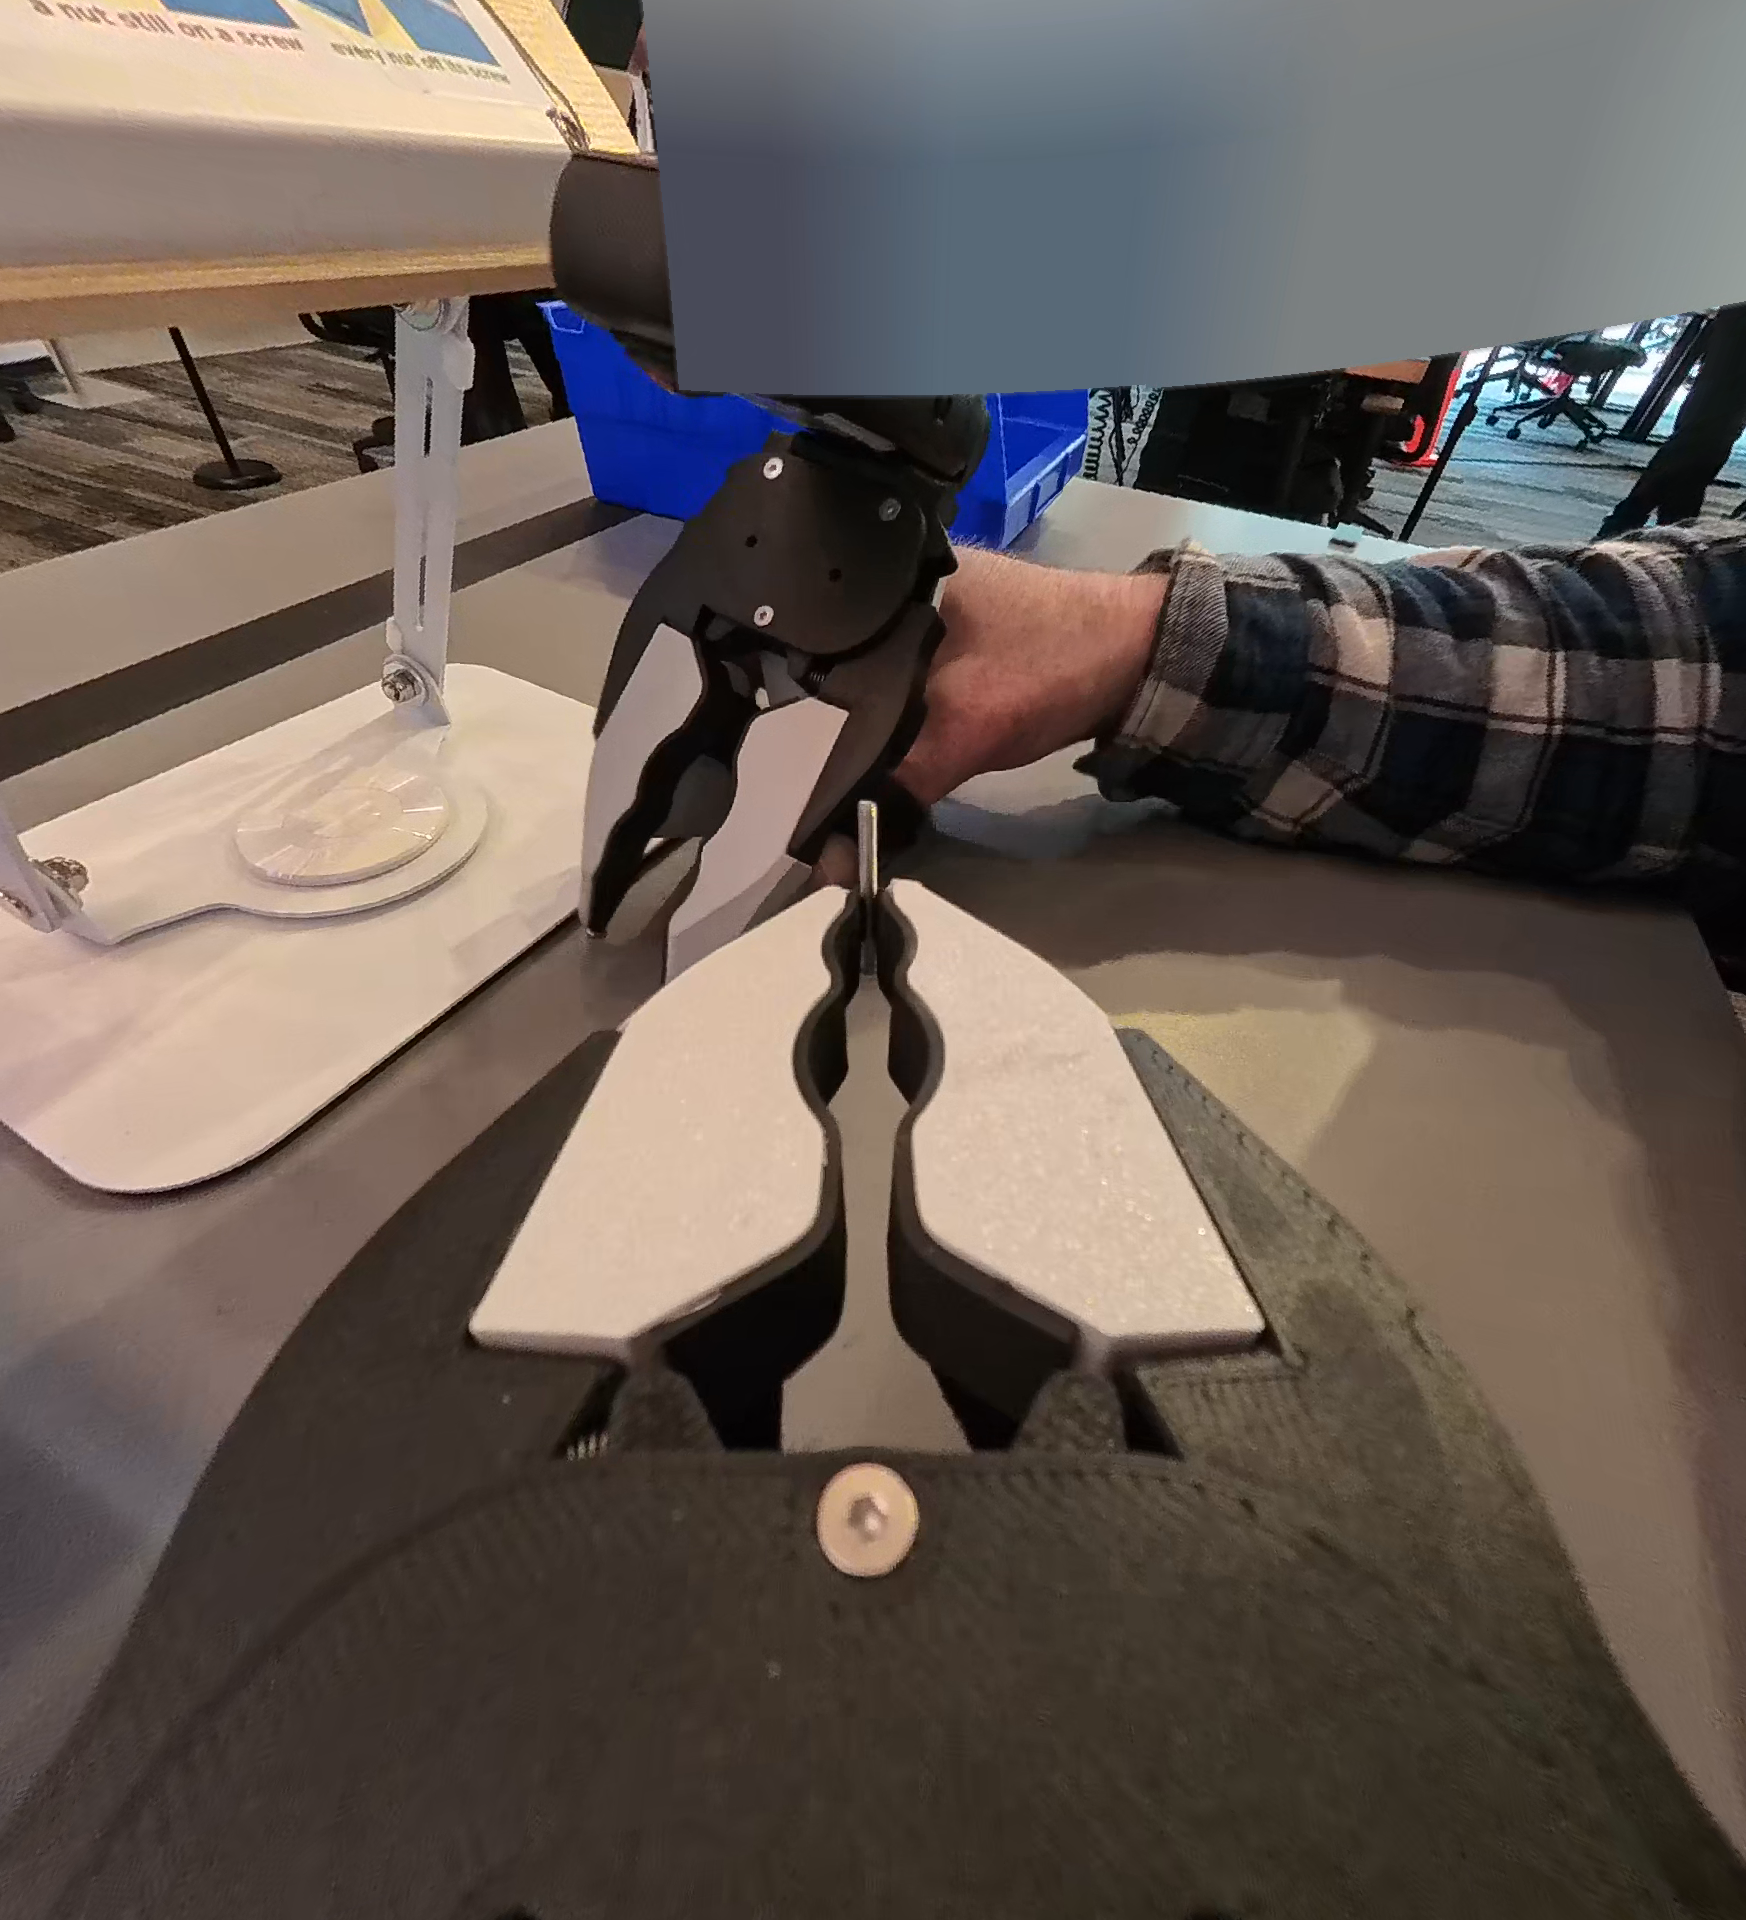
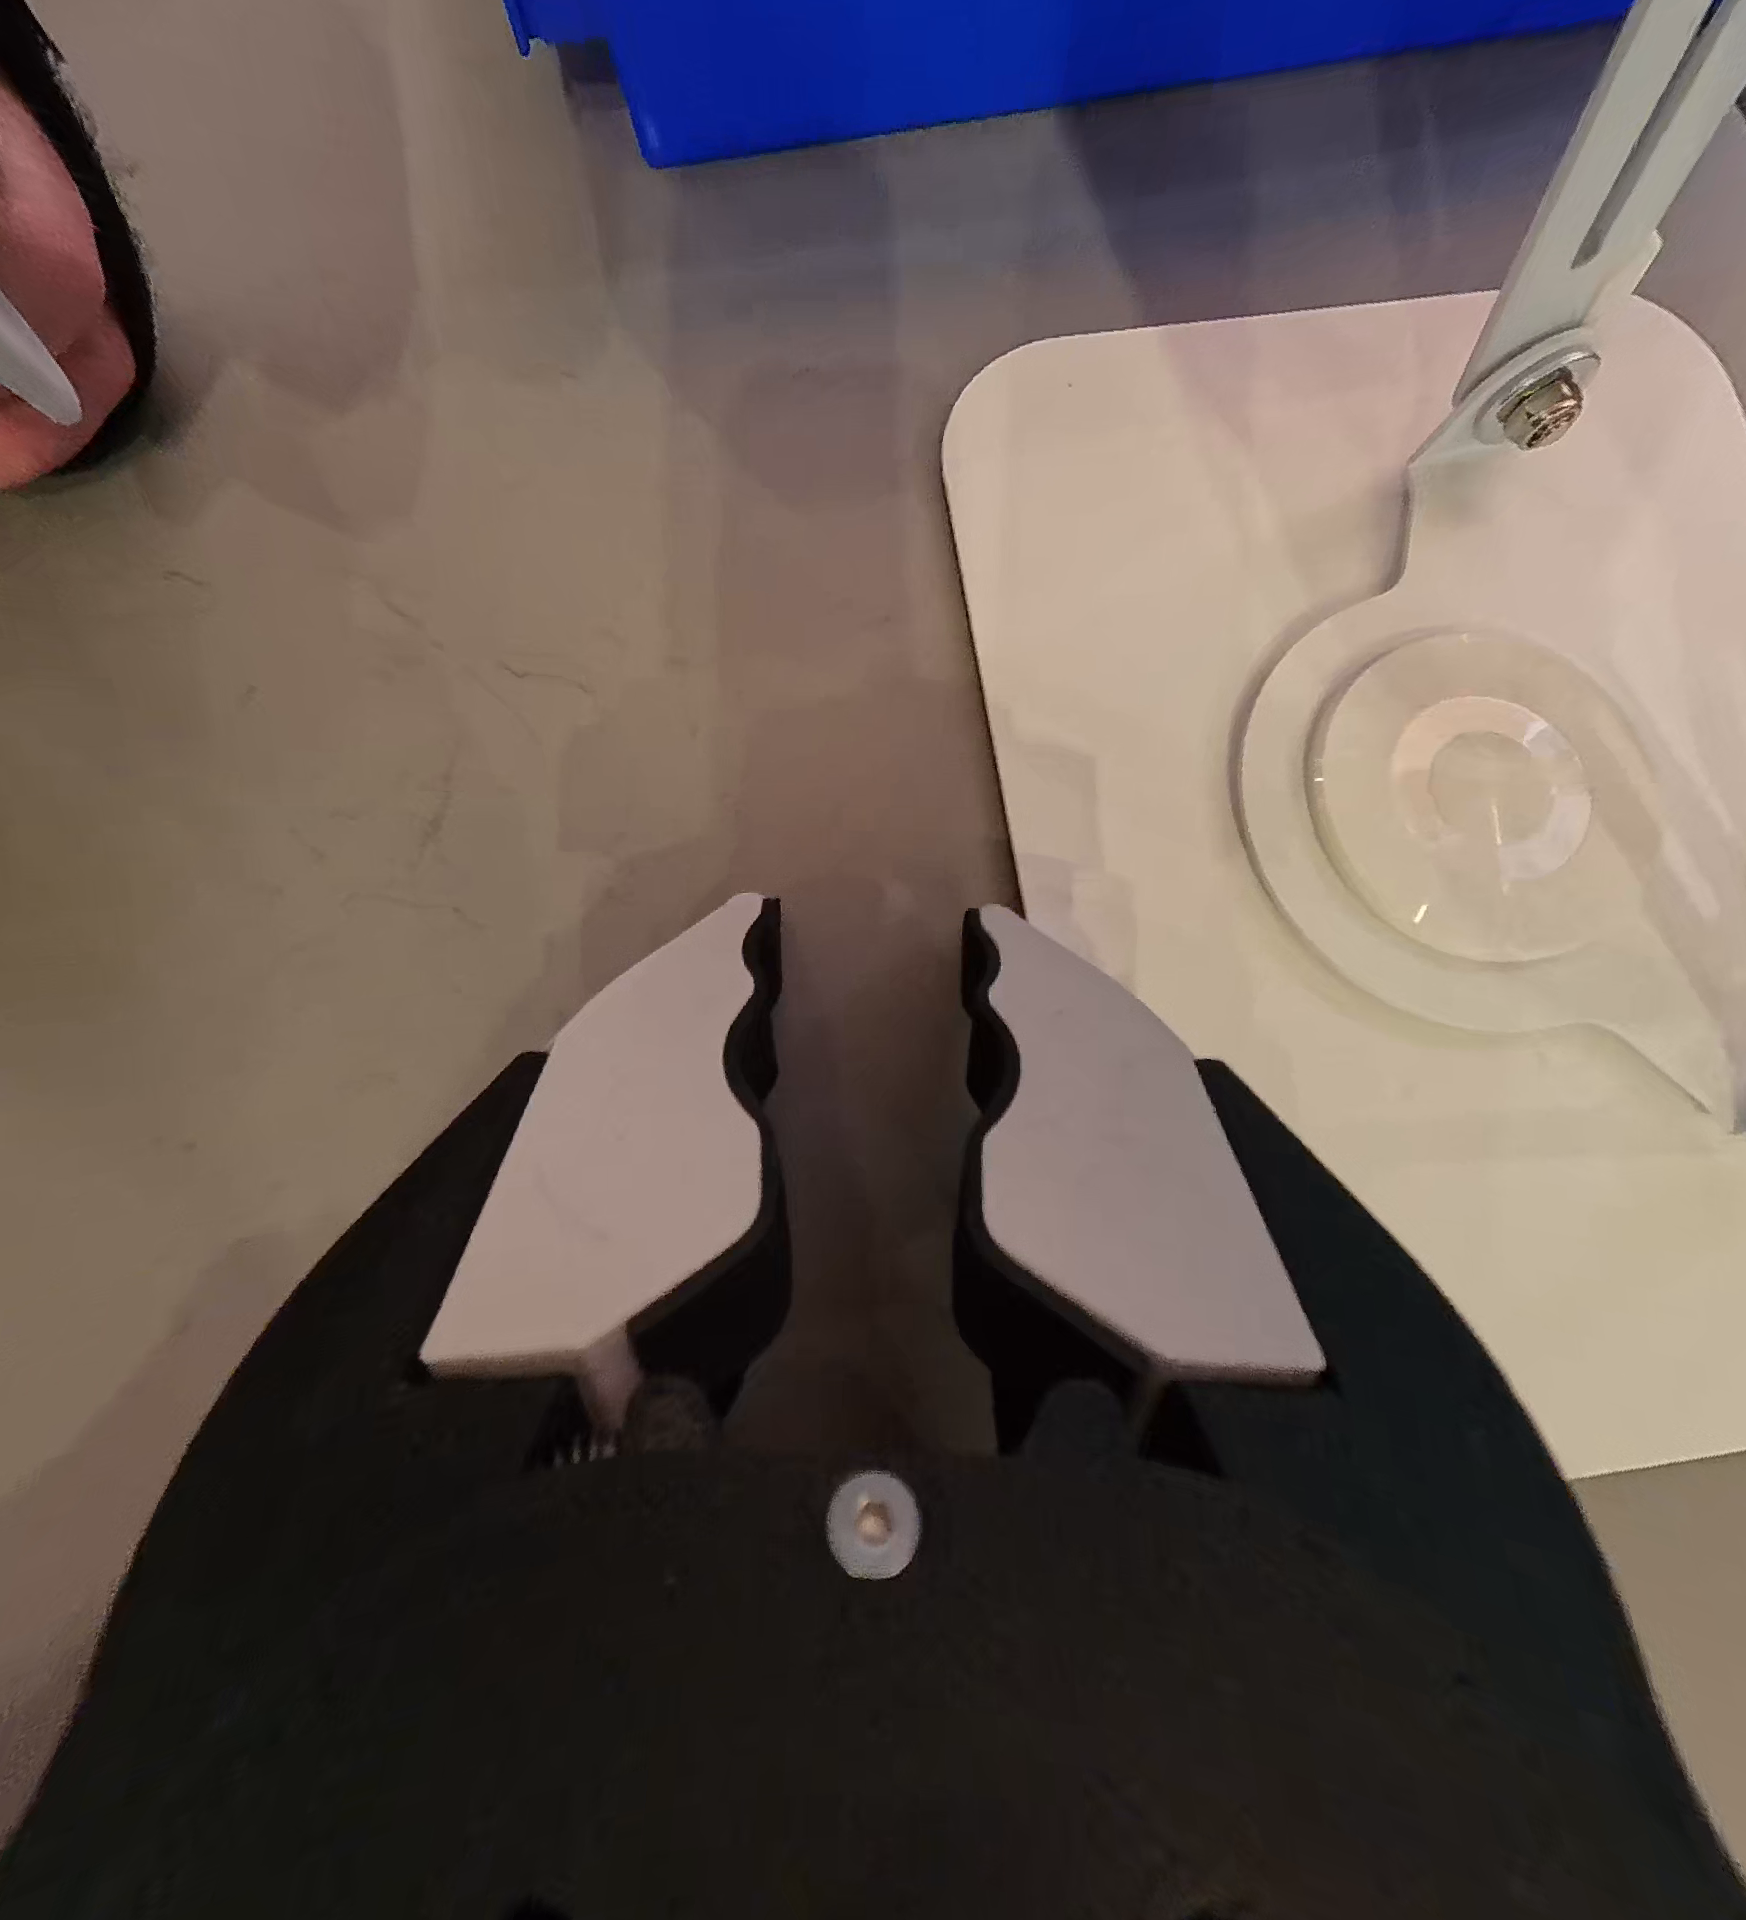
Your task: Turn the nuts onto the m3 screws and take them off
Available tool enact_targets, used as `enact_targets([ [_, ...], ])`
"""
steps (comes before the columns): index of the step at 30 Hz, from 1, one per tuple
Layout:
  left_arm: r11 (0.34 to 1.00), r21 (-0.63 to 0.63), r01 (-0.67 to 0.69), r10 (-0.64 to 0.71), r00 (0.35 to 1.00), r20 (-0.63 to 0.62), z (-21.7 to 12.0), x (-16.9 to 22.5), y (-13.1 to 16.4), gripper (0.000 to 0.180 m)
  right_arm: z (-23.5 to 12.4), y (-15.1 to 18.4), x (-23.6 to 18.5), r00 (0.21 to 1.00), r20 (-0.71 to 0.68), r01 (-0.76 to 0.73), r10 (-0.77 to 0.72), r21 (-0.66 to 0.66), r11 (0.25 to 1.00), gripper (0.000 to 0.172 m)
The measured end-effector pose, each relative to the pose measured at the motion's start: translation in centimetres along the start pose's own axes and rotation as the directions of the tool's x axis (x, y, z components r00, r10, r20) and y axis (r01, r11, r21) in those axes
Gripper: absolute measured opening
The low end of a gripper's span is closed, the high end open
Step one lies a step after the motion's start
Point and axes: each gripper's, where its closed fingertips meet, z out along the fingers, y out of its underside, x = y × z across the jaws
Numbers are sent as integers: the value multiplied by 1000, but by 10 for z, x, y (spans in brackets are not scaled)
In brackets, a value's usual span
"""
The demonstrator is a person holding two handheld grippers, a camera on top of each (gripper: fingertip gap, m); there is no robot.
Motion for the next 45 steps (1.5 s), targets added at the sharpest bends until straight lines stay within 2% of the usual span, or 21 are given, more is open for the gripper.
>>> enact_targets([
  [12,1000,-7,2,-2,1000,-4,3,2,1,2,-19,8,-36,998,54,25,-24,-18,1000,32],
  [15,1000,-2,12,-12,1000,2,4,1,0,2,-40,-23,-50,993,120,-16,-4,159,987,25],
  [18,1000,7,24,-24,1000,-2,5,1,-2,2,-64,-62,-74,963,269,-116,10,379,918,15],
  [23,1000,15,18,-18,1000,-7,6,4,-5,1,-68,-81,-92,929,370,-192,2,476,858,13],
  [26,1000,16,19,-19,1000,-14,6,5,-5,1,-68,-82,-91,936,353,-179,-7,494,851,3],
  [31,1000,29,7,-6,999,-42,5,8,-8,4,-73,-85,-90,934,357,-185,-9,506,842,2],
  [34,1000,-1,3,-3,998,-64,6,10,-4,13,-77,-86,-88,933,360,-182,-14,506,843,2],
  [45,1000,-19,-19,17,996,-91,9,19,-3,4,-75,-84,-96,926,373,-140,-54,474,869,2],
])
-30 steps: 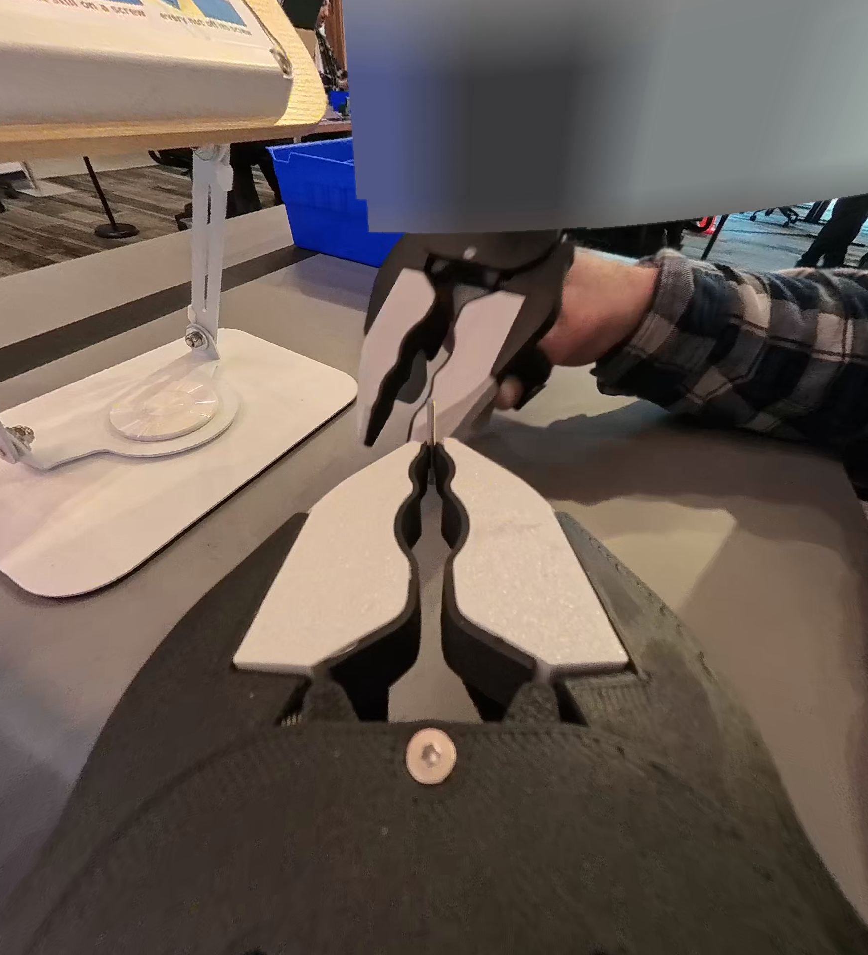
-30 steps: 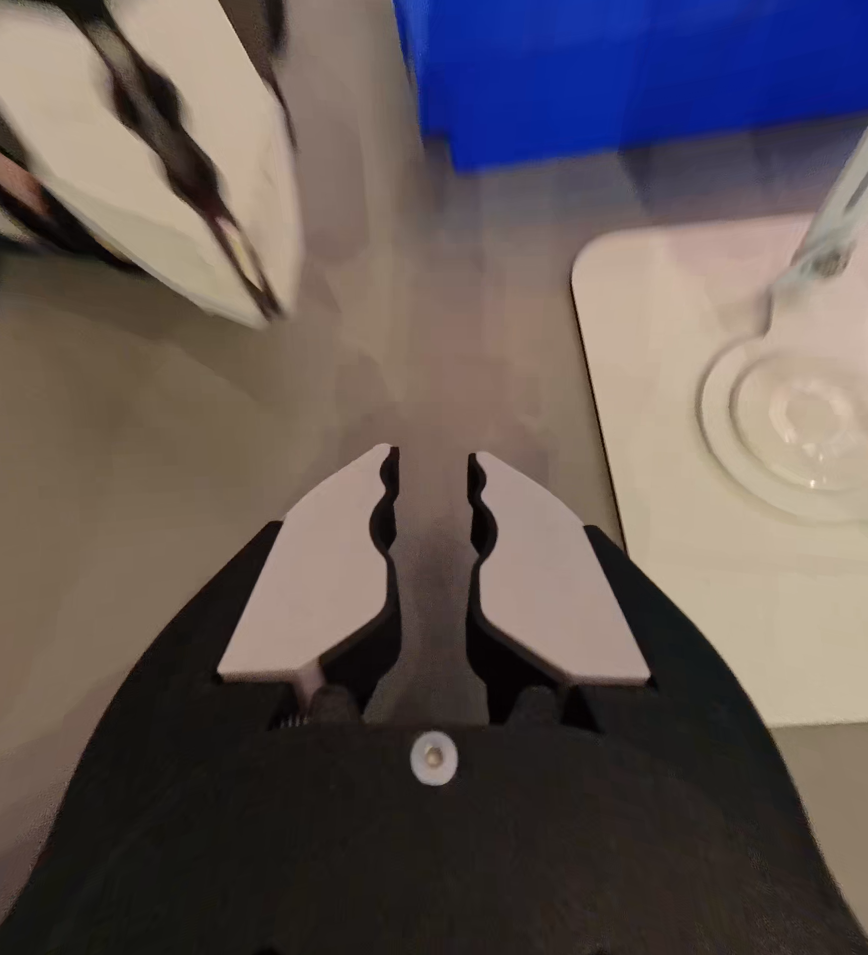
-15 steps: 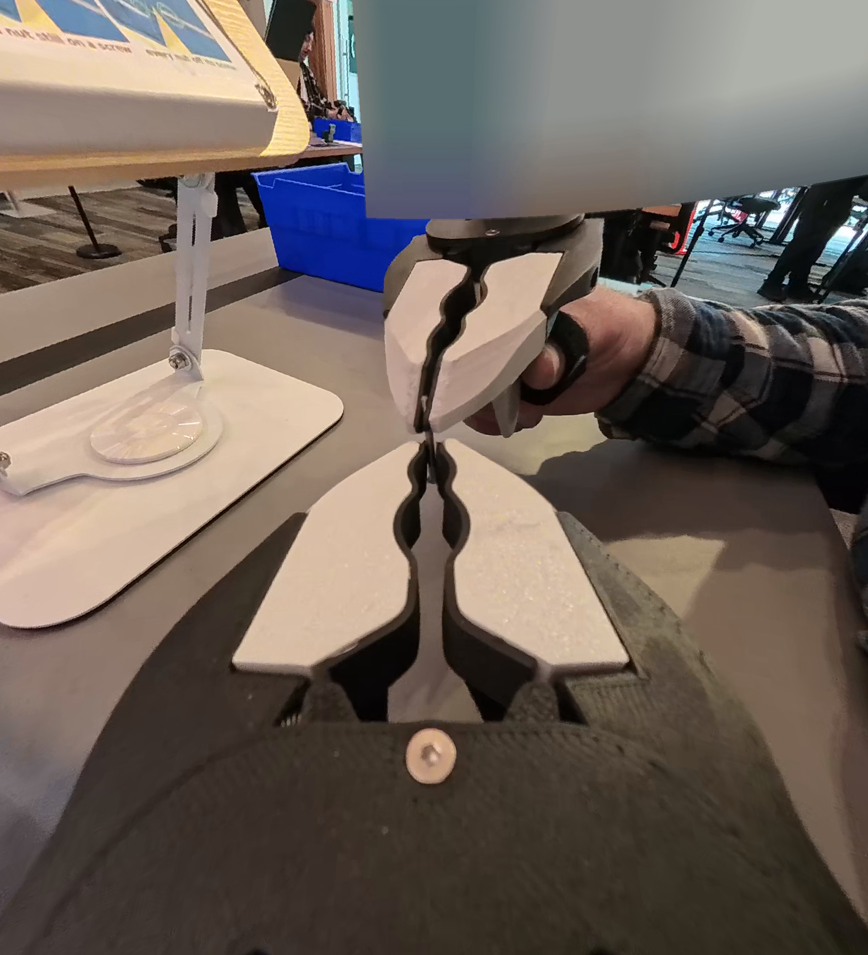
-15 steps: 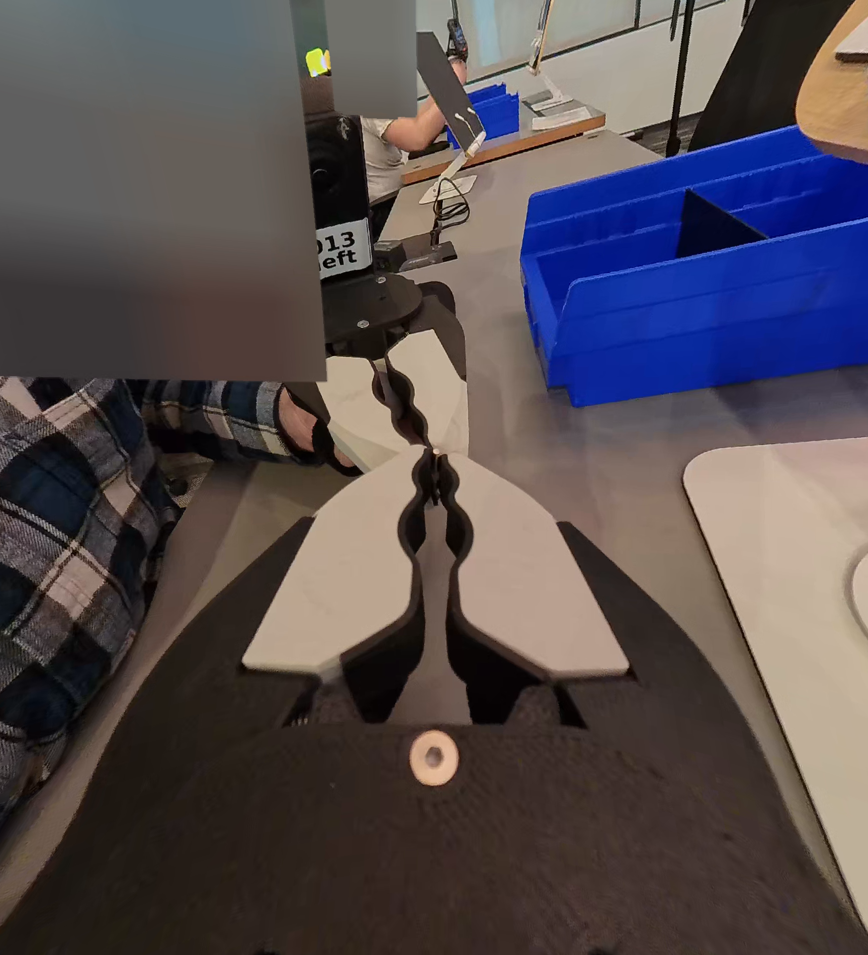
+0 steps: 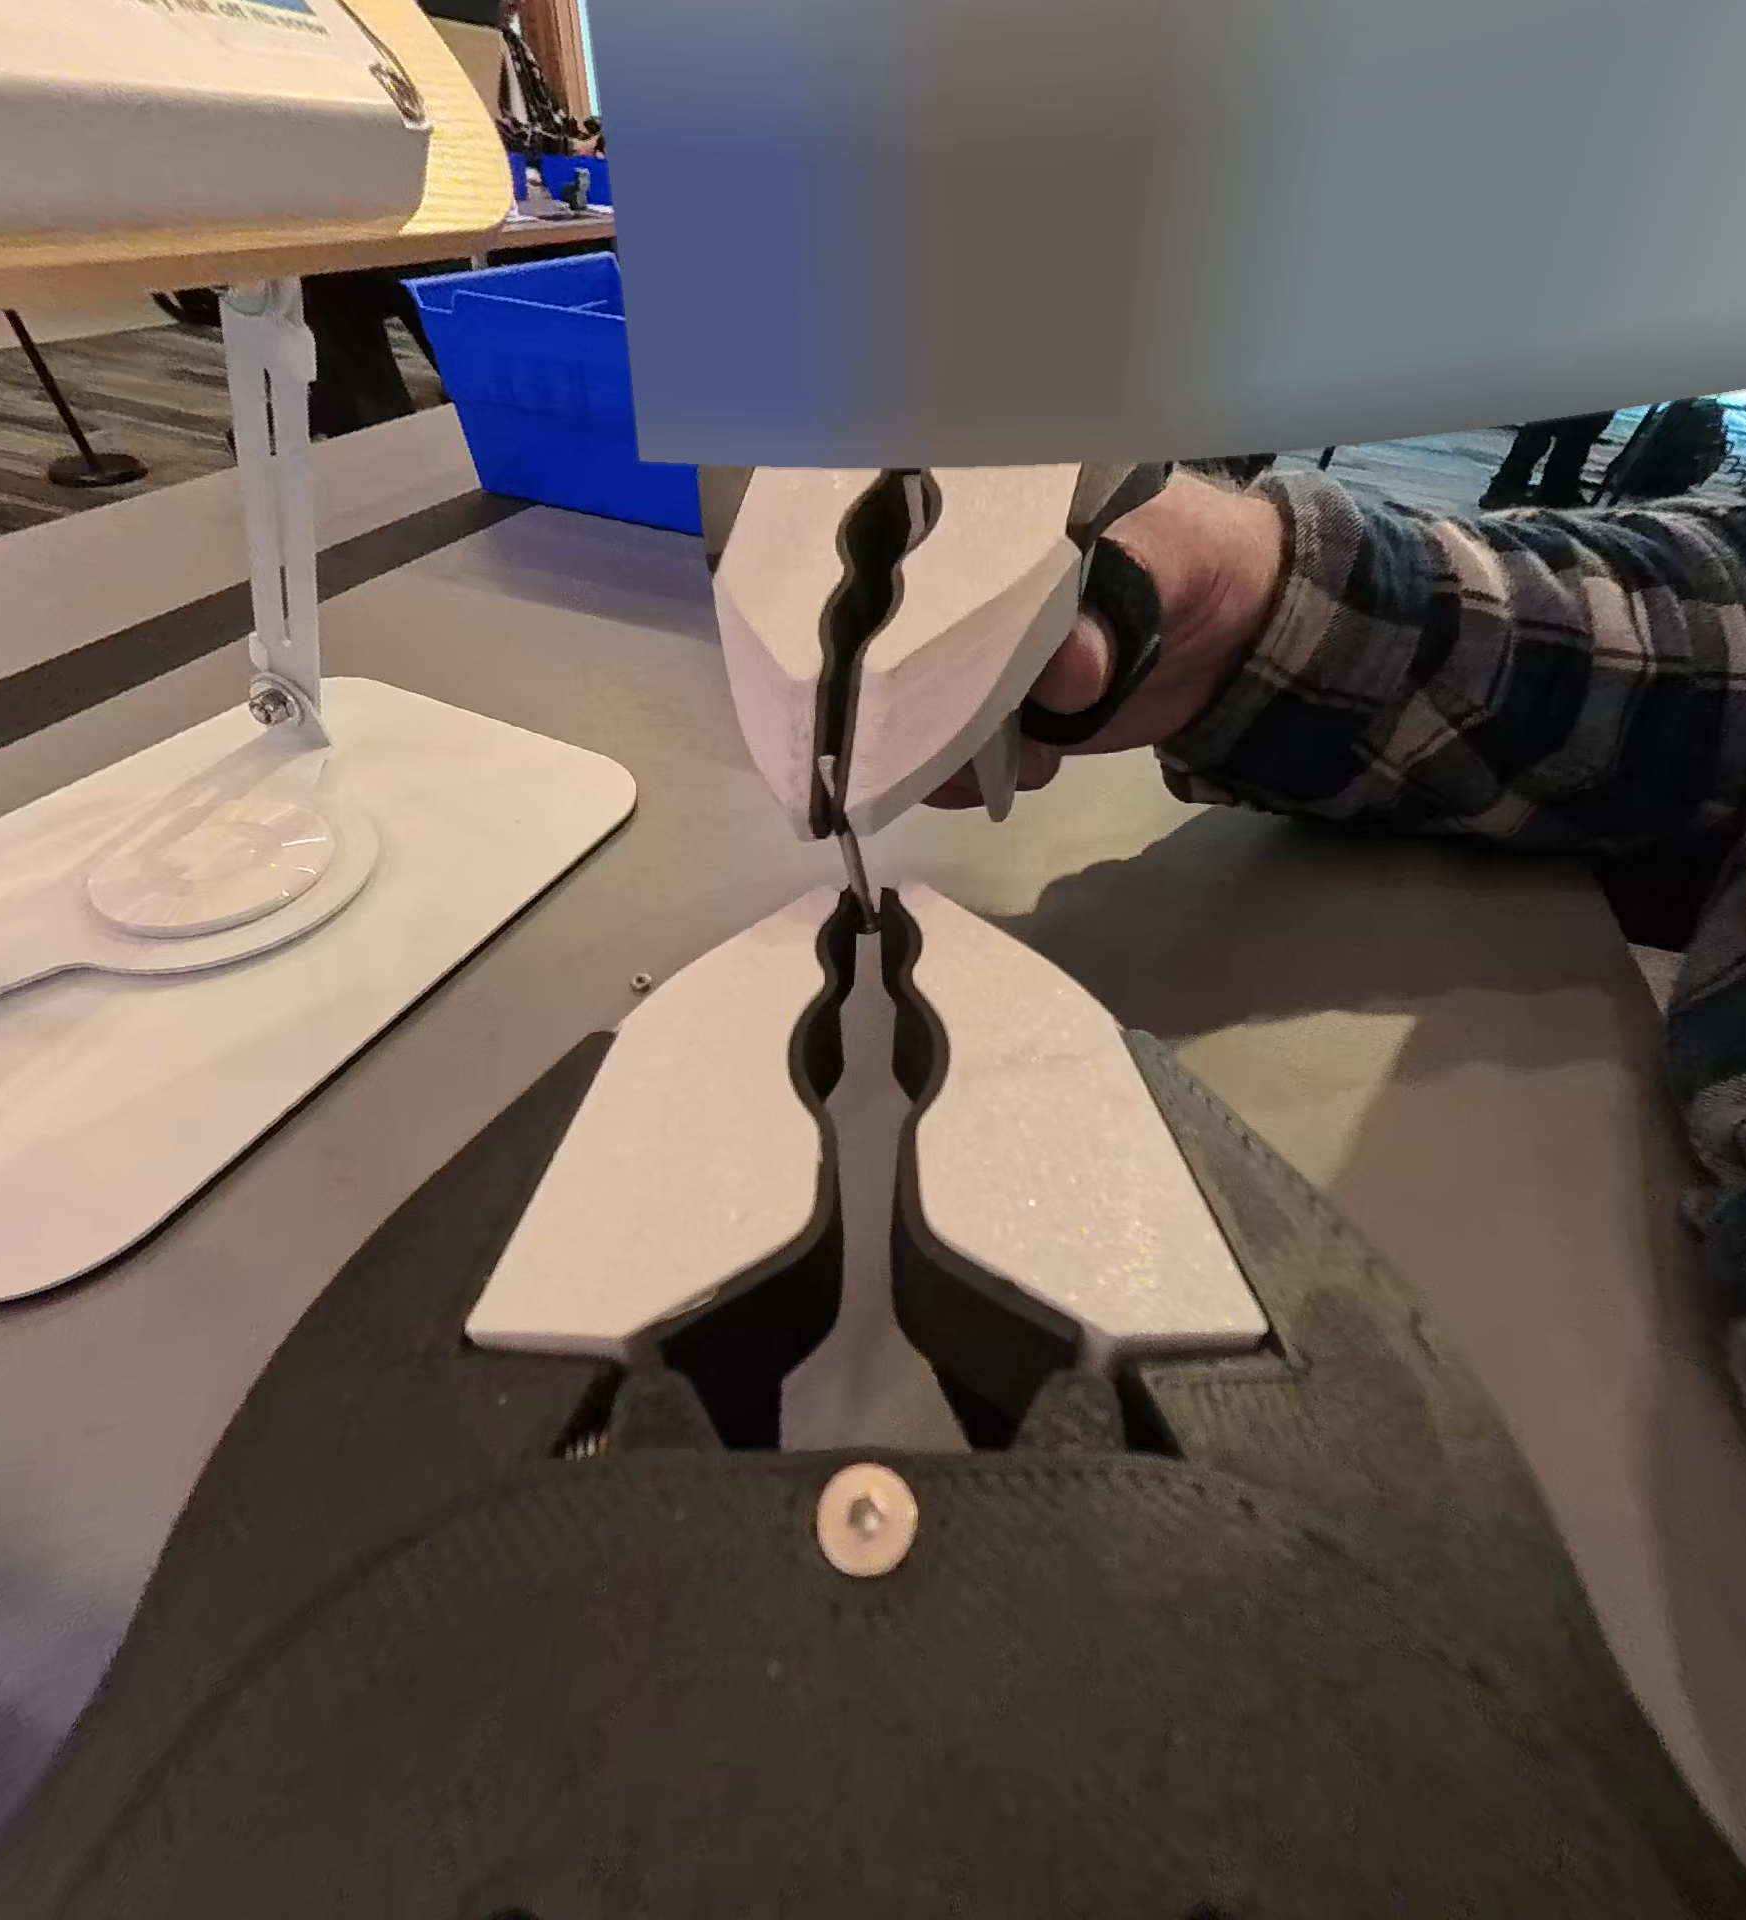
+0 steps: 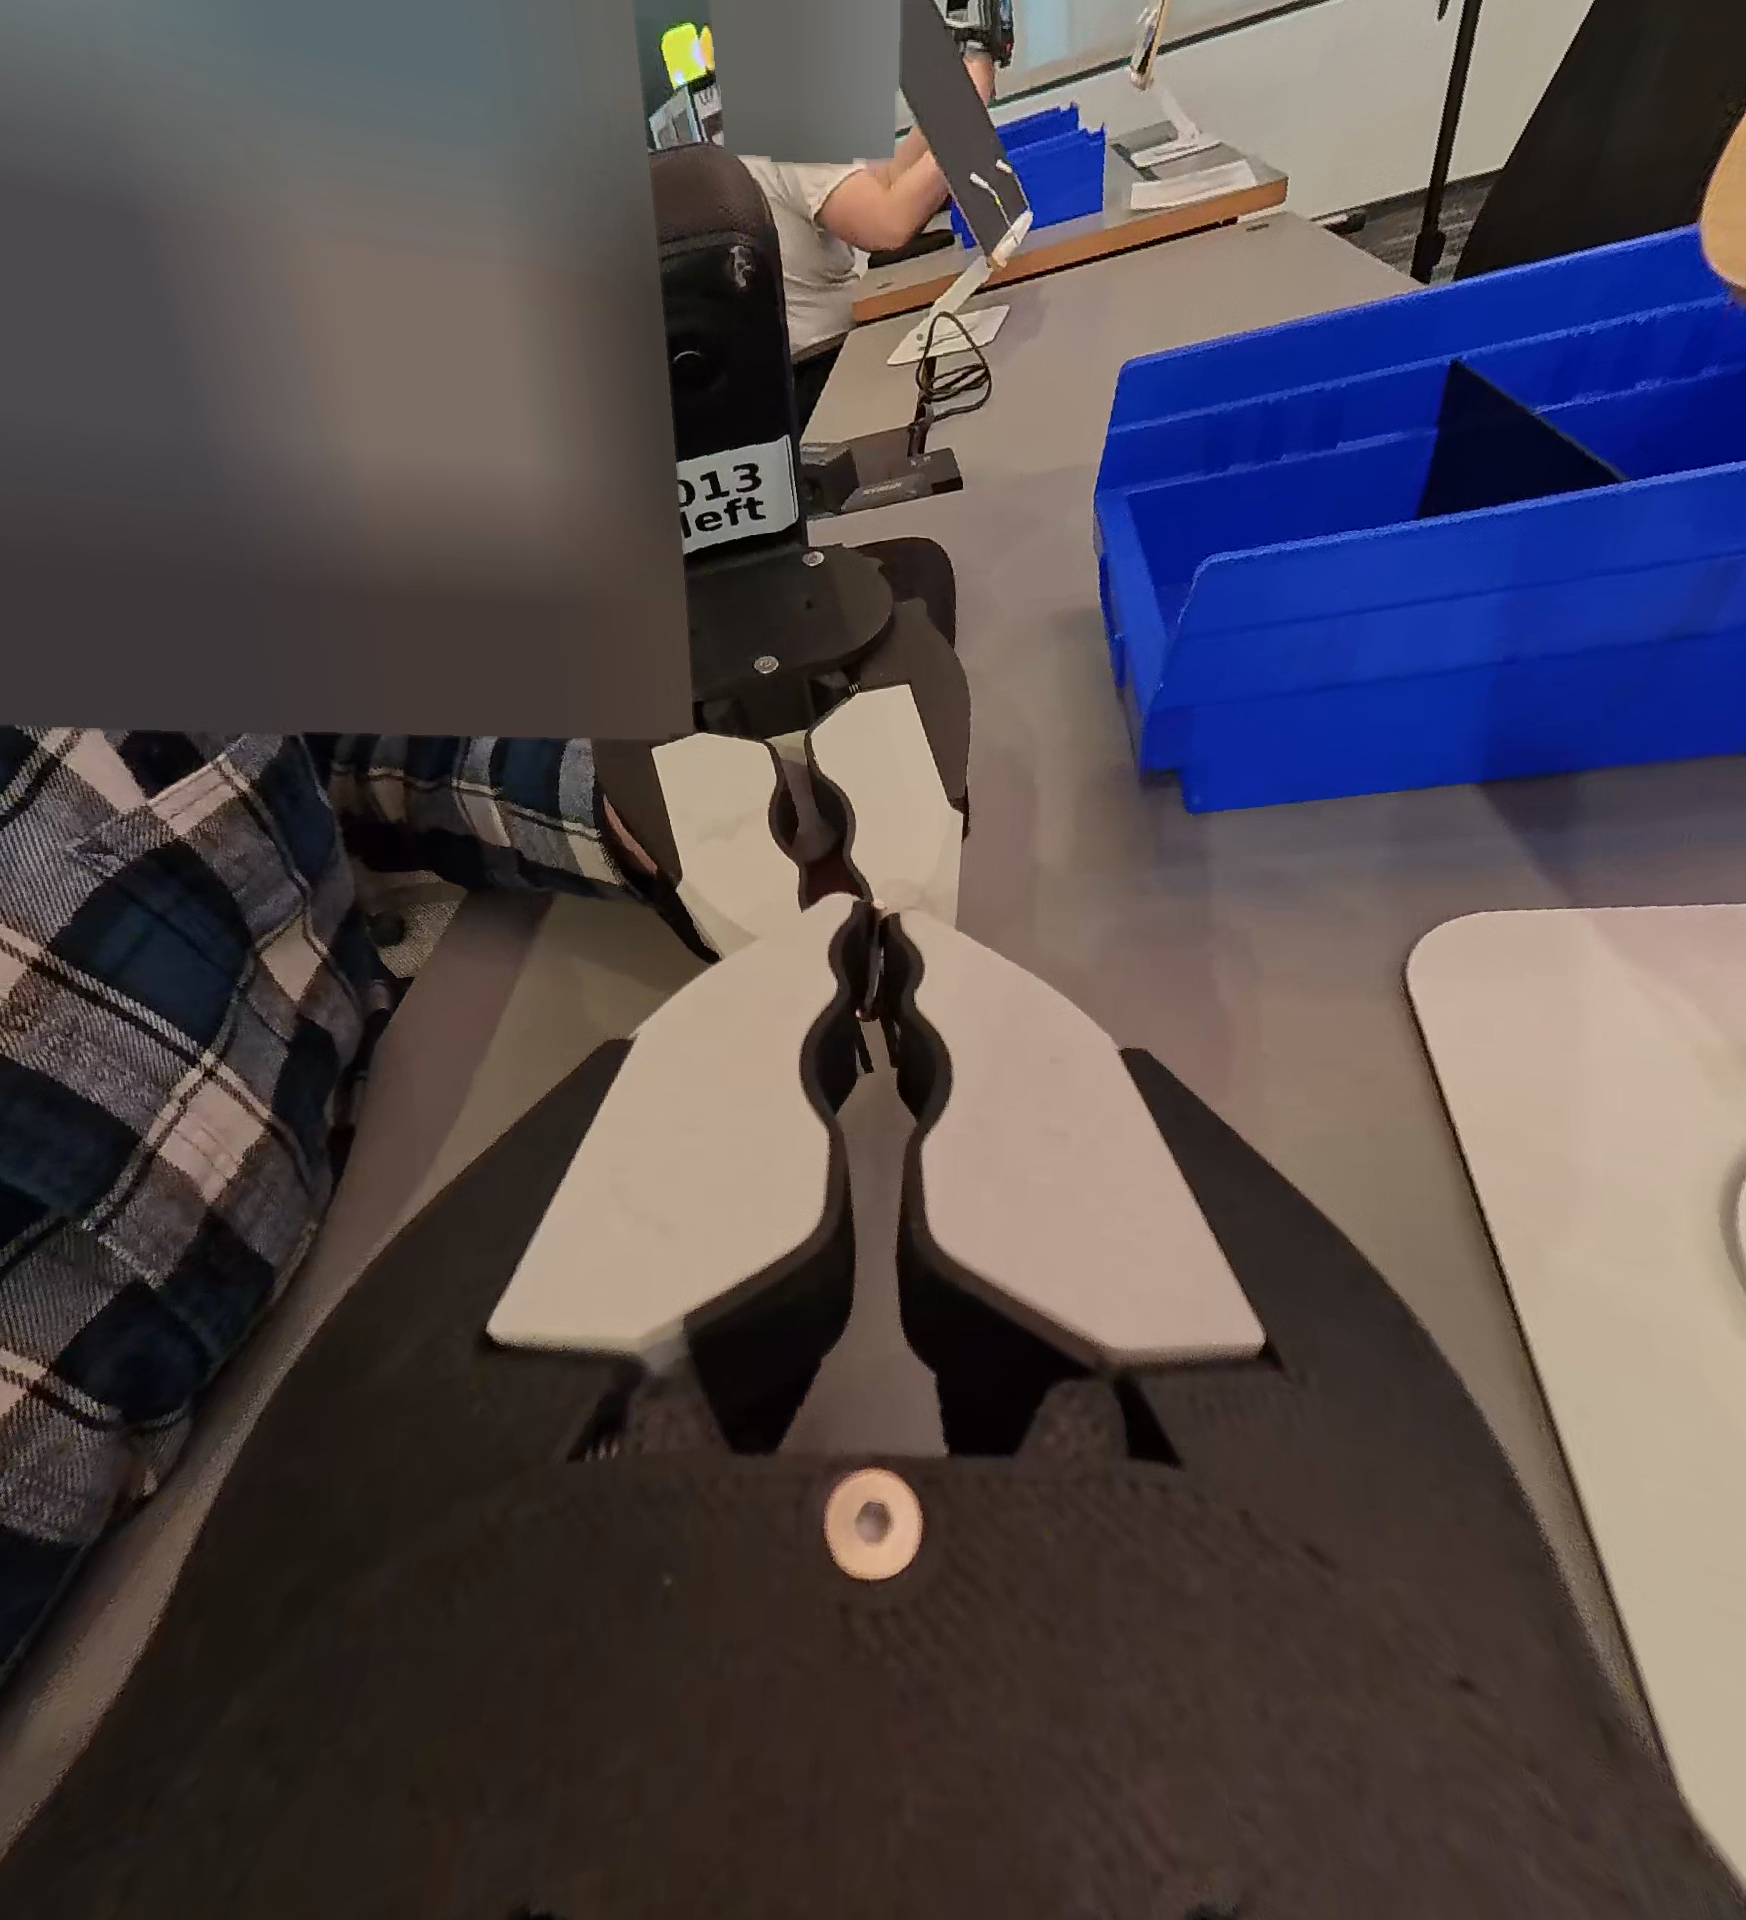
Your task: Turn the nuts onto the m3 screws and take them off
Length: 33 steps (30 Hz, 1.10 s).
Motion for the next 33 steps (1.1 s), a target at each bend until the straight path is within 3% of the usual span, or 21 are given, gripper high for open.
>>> enact_targets([
  [1,1000,8,6,-6,1000,0,-1,0,-2,4,0,-1,0,1000,-6,6,-6,-6,1000,2],
  [3,1000,14,5,-5,1000,13,-4,-1,-3,3,-4,-5,4,999,-32,11,-11,-23,1000,26],
  [5,1000,18,-1,1,999,40,-9,-7,-3,3,-14,-4,10,997,-65,45,-50,-66,997,26],
  [7,1000,28,-1,-1,998,55,-15,-12,-4,3,-25,13,23,990,-115,54,-78,-200,978,25],
  [11,999,-2,-39,39,994,102,-20,-21,1,3,-39,55,49,971,-182,52,-157,-480,876,23],
  [15,996,-37,-77,80,990,118,-18,-20,4,3,-38,78,69,965,-186,37,-185,-600,799,19],
  [23,993,-64,-102,109,988,111,-17,-17,7,3,-32,99,88,970,-147,33,-195,-712,701,12],
  [33,994,-59,-94,100,990,103,-17,-16,6,3,-28,105,91,976,-106,52,-189,-732,679,12],
])
